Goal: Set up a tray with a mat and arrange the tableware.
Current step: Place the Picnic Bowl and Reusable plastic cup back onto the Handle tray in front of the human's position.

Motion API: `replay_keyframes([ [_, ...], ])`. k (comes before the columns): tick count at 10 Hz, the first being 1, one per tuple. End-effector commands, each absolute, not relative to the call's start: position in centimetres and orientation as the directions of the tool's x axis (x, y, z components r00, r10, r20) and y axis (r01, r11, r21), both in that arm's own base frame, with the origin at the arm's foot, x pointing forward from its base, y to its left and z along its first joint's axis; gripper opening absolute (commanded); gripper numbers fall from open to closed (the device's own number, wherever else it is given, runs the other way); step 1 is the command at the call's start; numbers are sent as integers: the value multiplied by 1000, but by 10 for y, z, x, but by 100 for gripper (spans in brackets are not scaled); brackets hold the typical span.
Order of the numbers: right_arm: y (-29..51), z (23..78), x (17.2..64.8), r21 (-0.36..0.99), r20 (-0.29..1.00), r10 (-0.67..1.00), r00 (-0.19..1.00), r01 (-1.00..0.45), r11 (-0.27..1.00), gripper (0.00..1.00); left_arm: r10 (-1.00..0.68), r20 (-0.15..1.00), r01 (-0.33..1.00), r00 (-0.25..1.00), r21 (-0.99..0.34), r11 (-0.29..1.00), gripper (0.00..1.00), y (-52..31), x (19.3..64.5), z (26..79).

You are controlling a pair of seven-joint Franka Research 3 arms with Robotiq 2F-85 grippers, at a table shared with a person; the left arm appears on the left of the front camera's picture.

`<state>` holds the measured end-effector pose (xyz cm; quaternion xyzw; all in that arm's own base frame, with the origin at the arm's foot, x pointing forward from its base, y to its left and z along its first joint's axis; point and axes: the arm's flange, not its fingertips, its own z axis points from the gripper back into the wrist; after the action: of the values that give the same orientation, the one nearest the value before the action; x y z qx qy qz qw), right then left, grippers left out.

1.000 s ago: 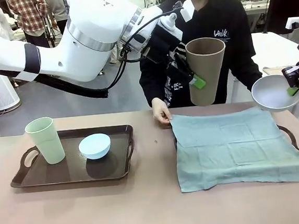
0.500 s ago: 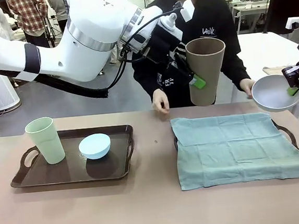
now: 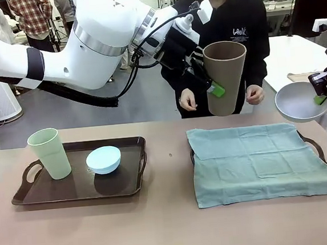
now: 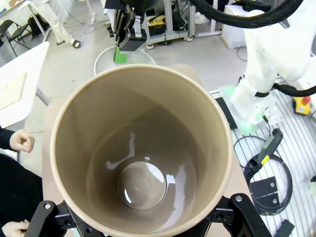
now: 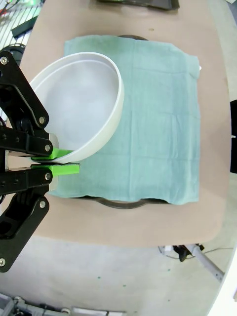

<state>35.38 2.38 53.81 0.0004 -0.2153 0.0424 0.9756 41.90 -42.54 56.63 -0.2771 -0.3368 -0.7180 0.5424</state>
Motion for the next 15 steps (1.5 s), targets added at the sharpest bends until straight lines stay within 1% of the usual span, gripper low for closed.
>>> replay_keyframes([
  [1,24,539,357,-26,424,97,900,-95,995,0,-592,761,964,-266,192,-187,0,-424,417,569],
  [3,24,539,357,-26,424,97,900,-95,995,0,-592,761,964,-266,192,-187,0,-424,417,569],
  [4,24,538,354,-17,420,83,904,-83,996,5,-592,763,966,-258,183,-185,85,-425,419,566],
  [5,19,524,371,-4,378,127,917,-135,991,5,-581,763,957,-283,184,-224,85,-420,438,547],
  [6,10,504,389,23,356,128,926,-145,989,5,-551,774,945,-312,192,-264,85,-423,453,518],
  [7,1,487,405,85,340,113,934,-150,985,5,-565,765,944,-308,171,-284,85,-431,466,490],
  [8,-5,468,418,150,330,131,935,-189,970,5,-563,749,926,-349,184,-330,85,-442,475,464],
  [9,-6,458,426,184,313,91,945,-154,971,5,-561,766,937,-315,156,-313,85,-450,481,453],
  [10,1,478,394,61,330,107,938,-134,989,5,-590,747,946,-305,163,-282,85,-429,462,476],
  [12,1,478,394,61,330,107,938,-134,989,5,-590,747,946,-305,163,-282,85,-429,462,476],
  [13,-3,461,409,99,315,108,943,-145,984,5,-581,755,942,-304,147,-301,85,-438,475,449],
  [15,5,439,423,111,260,103,960,-136,985,5,-559,767,942,-314,177,-286,85,-444,482,433],
])
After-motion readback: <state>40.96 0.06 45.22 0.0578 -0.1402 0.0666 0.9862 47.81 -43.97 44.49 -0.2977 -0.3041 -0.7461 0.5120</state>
